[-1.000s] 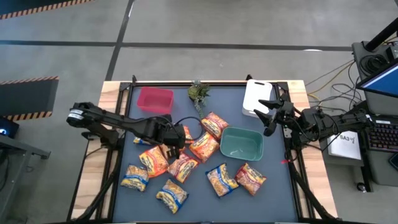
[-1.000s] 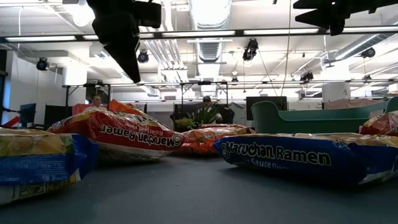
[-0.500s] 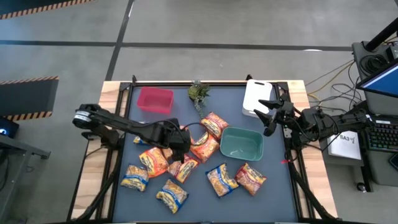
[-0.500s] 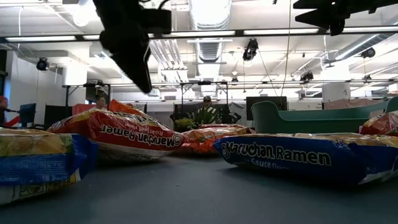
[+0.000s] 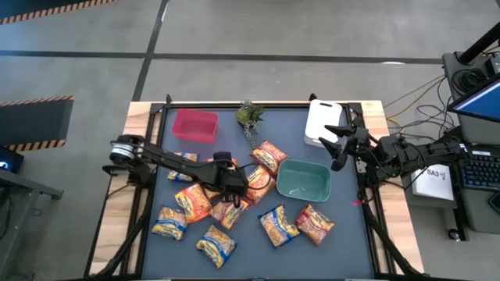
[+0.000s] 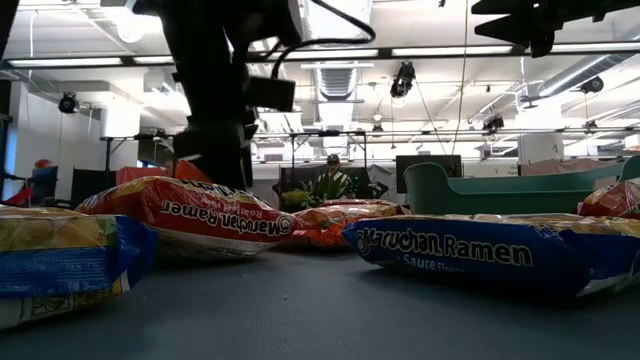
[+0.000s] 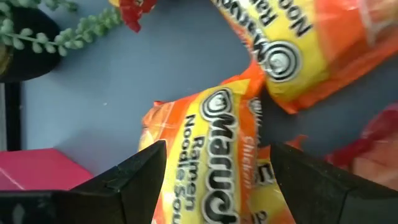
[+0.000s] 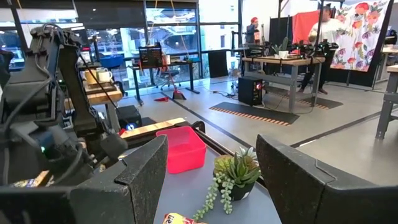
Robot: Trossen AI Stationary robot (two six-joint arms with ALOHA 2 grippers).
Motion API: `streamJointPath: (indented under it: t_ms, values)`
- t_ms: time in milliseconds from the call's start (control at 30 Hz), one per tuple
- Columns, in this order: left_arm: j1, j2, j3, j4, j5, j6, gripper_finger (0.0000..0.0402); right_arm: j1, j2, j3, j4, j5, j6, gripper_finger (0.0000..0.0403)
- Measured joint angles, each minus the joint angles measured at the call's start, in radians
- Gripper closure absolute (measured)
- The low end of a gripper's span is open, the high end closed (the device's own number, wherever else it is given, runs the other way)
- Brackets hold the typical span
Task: Sort Maruchan noodles
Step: Put the orange noodle pack into the red bin
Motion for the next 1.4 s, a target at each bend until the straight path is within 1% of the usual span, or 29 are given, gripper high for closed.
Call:
streamJointPath:
  t_ms: [267,433,533,667,933,1033,1133,1267,1400]
  values:
    - [0.005,0.044,-0.002,-0.002,0.016,0.009,0.0134,0.0,0.0,0.0,0.0,0.0,0.0,0.017]
    - [0.019,0.064,-0.003,-0.007,0.009,0.001,0.0135,0.0,0.0,0.0,-0.001,0.0,0.0,0.017]
    - [0.025,0.072,-0.003,-0.009,-0.005,-0.001,0.0144,0.0,0.0,0.0,-0.001,0.0,0.0,0.017]
    - [0.026,0.073,-0.004,-0.014,-0.013,0.001,0.0182,0.0,0.0,0.0,0.0,0.0,0.0,0.017]
    - [0.026,0.072,0.004,-0.042,-0.024,-0.003,0.0315,0.0,0.0,0.0,-0.001,0.0,-0.002,0.017]
    - [0.026,0.072,0.016,-0.058,-0.02,-0.006,0.0351,0.0,0.0,0.0,-0.001,0.0,-0.002,0.017]
    - [0.025,0.072,0.04,-0.094,-0.002,-0.006,0.0367,0.0,0.0,0.0,-0.001,0.0,-0.002,0.017]
    - [0.022,0.069,0.084,-0.143,0.002,0.003,0.0371,0.0,0.0,0.0,-0.001,0.0,-0.002,0.017]
    - [0.016,0.051,0.109,-0.156,-0.031,0.029,0.0374,0.0,0.0,0.0,-0.001,0.0,-0.002,0.017]
